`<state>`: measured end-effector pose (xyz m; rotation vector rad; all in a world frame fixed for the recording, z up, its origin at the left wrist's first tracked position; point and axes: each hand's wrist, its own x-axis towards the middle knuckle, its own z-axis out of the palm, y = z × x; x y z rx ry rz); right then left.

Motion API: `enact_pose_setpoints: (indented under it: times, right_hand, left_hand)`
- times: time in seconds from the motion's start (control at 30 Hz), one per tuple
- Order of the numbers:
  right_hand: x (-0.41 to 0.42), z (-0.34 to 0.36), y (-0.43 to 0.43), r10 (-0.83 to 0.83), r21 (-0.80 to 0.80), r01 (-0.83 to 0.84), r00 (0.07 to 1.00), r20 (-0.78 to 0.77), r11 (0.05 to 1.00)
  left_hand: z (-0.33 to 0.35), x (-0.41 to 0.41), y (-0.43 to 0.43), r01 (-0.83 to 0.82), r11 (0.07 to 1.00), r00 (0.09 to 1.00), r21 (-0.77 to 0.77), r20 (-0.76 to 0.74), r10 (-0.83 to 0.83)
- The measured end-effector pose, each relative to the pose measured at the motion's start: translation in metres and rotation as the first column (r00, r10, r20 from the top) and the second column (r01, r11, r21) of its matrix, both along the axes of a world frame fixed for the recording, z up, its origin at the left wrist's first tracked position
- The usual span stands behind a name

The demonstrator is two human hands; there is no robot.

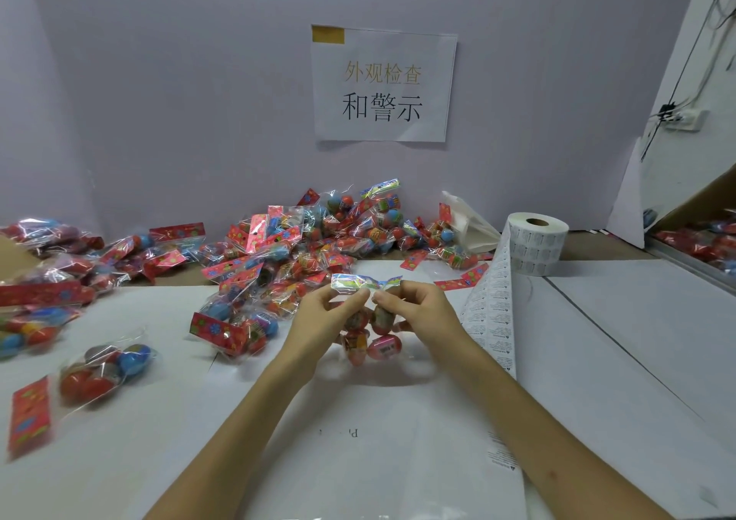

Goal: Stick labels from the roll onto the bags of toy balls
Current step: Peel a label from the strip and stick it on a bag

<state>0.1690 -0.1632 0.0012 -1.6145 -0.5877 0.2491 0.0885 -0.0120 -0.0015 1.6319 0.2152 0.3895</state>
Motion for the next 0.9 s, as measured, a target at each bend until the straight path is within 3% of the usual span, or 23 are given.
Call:
enact_pose_setpoints:
  times: [0.27,0.57,0.9]
  right_hand:
    - [0.0020,0.0024,-0.0010,-0.054,-0.003,0.055,0.998,0.034,0.999]
    - [0.0052,0.0031,-0.0028,-0.144,0.032,0.142,0.989,0.045,0.989]
    - [0.0073,0.0026,-0.0029,-0.147,0.061,0.142,0.986,0.076,0.988]
  left_hand:
    - [-0.0010,0.0043,0.0028,0.012,0.996,0.997,-0.087,-0.077,-0.019]
    - [0.0013,-0.0029,-0.0015,0.237,0.960,0.956,-0.150,-0.139,-0.258]
    - [0.0014,-0.0023,-0.0029,0.239,0.954,0.962,-0.182,-0.089,-0.258]
